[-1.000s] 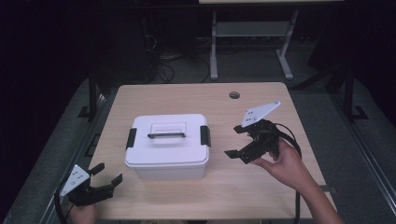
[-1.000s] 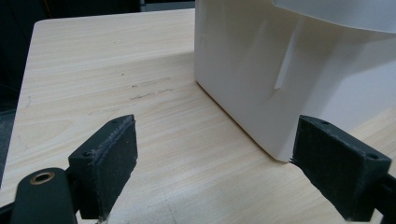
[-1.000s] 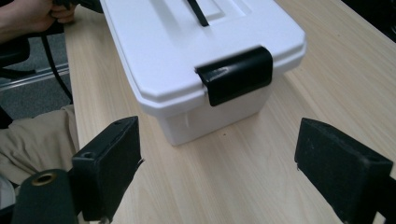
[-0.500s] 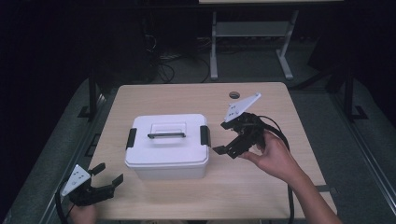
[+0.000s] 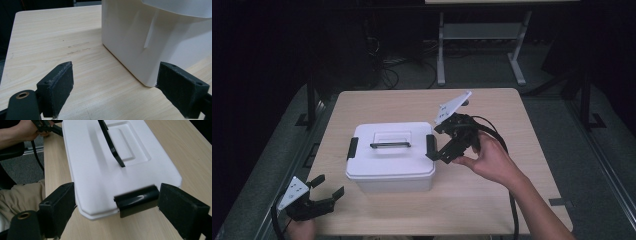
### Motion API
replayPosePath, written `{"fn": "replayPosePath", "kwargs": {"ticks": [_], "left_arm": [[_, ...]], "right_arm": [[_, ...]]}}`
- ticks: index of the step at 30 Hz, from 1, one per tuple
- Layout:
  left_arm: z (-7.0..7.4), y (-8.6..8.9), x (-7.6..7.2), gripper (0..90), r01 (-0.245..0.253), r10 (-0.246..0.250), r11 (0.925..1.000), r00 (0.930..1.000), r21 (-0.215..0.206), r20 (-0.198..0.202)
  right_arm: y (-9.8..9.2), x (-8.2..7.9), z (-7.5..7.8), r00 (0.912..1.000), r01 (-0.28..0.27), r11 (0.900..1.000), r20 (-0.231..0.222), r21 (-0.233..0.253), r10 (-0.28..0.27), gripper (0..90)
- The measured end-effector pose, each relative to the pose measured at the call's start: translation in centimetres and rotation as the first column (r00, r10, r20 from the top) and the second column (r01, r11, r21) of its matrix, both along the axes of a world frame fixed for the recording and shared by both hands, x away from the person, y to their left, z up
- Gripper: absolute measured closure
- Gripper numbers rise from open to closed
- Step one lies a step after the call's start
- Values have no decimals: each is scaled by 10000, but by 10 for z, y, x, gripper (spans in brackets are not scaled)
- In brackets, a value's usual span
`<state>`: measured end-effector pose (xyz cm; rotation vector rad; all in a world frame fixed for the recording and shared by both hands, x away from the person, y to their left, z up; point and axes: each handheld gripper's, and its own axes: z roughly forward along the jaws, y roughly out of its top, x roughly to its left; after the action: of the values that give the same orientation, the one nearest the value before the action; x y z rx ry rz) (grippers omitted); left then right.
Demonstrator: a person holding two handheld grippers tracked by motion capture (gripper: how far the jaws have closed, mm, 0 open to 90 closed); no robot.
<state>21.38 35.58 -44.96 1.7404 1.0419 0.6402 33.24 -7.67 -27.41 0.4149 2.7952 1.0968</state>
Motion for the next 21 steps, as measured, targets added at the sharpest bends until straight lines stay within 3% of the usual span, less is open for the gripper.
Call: {"fn": "replayPosePath", "kwargs": {"ticks": [21], "left_arm": [[0,-1,0,130,53,-53,9999,10000,143,6]], "right_arm": [[56,12,1,9964,-849,9957,-25,-379,849,146]]}}
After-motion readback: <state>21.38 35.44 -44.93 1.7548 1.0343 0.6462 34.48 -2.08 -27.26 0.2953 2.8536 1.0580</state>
